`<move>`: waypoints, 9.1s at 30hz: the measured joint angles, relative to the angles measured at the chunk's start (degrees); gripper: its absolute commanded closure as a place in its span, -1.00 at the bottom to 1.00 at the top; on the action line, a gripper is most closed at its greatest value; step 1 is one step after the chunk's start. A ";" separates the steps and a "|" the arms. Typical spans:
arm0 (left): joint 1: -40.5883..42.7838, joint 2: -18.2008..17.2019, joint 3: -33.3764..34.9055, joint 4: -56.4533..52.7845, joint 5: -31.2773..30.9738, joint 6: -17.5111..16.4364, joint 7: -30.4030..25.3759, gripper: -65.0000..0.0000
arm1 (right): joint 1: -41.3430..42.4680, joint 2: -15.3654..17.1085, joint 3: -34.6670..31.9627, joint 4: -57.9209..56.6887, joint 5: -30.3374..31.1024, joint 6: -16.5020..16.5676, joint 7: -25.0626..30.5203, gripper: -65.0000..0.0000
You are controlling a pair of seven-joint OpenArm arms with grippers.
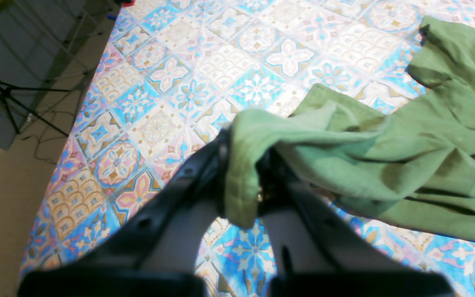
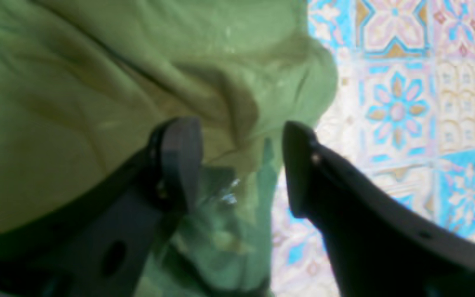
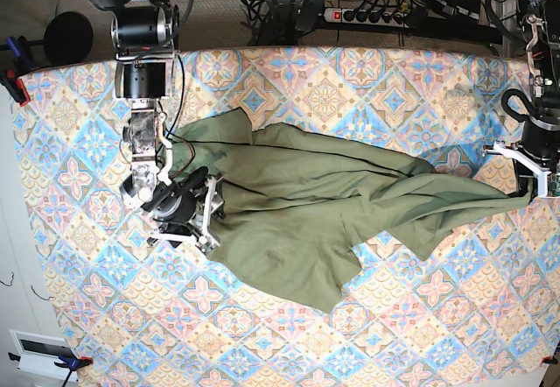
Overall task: Layout the t-shirt on the table in an organized manner, then fold the t-shirt properly
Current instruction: 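Pull the grasped hem with the right gripper away from the left gripper, then lift the green t-shirt high with both grippers, stretching it between them, then swing the t-shirt down and lay it flat with both grippers, then release the t-shirt edge from both grippers, then lower both grippers onto the t-shirt body and grasp fabric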
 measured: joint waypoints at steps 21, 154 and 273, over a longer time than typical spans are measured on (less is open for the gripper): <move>1.31 0.15 0.00 0.00 0.13 -0.02 0.00 1.00 | 20.83 0.00 4.46 -38.93 -0.50 -0.22 16.17 -0.03; -46.58 -10.58 29.64 -5.55 -0.07 -0.26 -2.16 1.00 | 39.39 25.53 18.75 0.42 14.05 -0.11 -8.81 0.97; -48.11 22.88 42.14 -50.34 20.04 0.04 1.14 -0.12 | -19.74 13.92 17.09 26.69 10.64 -0.20 -11.82 0.40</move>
